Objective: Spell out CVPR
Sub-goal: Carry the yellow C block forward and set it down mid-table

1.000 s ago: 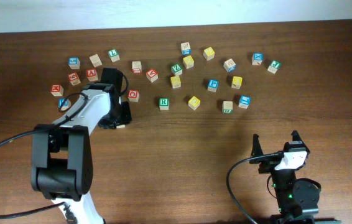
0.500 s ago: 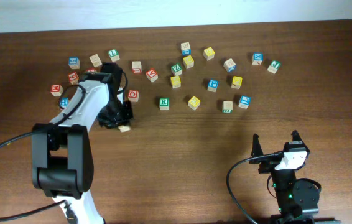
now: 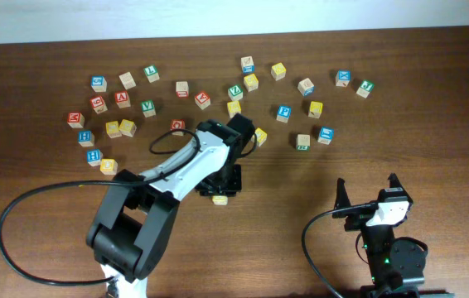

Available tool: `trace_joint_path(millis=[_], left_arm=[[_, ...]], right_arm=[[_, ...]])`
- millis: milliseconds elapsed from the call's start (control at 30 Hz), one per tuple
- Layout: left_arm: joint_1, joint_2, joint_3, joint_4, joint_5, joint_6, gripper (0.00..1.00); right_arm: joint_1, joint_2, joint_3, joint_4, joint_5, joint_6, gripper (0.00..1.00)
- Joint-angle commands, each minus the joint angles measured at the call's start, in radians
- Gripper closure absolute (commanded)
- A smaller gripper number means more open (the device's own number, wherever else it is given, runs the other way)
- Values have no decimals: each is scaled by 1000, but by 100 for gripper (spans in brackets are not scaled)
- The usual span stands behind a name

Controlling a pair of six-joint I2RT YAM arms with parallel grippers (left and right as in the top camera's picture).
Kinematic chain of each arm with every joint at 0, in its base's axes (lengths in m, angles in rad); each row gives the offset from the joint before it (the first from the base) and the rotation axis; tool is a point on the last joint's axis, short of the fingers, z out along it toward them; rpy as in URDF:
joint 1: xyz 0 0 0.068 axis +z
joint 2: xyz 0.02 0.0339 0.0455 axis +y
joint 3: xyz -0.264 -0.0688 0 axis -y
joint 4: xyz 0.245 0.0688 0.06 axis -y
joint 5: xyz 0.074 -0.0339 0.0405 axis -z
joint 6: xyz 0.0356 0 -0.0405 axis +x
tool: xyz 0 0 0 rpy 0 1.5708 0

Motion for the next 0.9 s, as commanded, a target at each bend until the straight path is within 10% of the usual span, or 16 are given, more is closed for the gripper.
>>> trace_joint_path(millis=[0, 167, 267, 533, 867], left_arm=[[-3, 16, -10, 10, -47, -24, 61], [-3, 16, -10, -5, -37, -25, 71], [-3, 16, -10, -49, -14, -25, 27], [-4, 56, -10, -46, 49, -26, 67], [0, 56, -10, -12, -14, -25, 77]], right_arm=[[-6, -6, -5, -5, -2, -3, 2], [-6, -6, -5, -5, -2, -3, 2], [-6, -6, -5, -5, -2, -3, 2], [-6, -6, -5, -5, -2, -3, 2], [-6, -6, -5, -5, -2, -3, 2]])
